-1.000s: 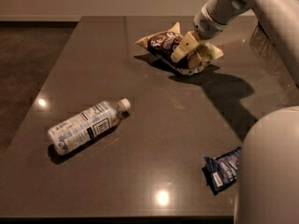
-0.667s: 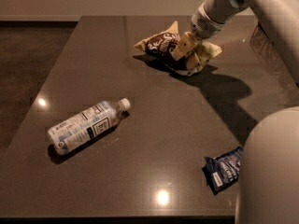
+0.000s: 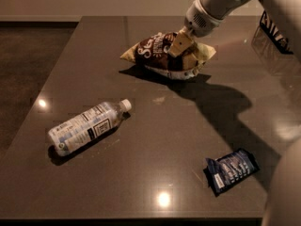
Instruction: Move brown chip bag near blue plastic bottle
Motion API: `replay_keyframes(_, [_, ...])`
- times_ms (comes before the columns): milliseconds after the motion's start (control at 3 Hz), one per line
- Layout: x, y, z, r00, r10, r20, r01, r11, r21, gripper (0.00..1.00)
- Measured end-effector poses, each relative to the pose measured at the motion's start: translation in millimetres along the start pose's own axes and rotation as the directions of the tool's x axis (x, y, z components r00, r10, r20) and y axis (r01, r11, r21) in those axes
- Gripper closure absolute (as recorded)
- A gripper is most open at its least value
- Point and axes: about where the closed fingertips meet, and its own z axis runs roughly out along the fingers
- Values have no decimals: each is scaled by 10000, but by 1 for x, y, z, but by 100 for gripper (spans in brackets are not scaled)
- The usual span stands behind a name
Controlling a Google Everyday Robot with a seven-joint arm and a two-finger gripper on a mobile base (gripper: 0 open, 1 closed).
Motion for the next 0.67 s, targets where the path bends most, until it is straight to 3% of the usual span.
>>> replay_keyframes(333, [-12,39,-9,9976,-643,252,654,9969,-429,100])
replay_keyframes(667, [-17,74,-12,9941,-1015,384,1046,9904,-907,100])
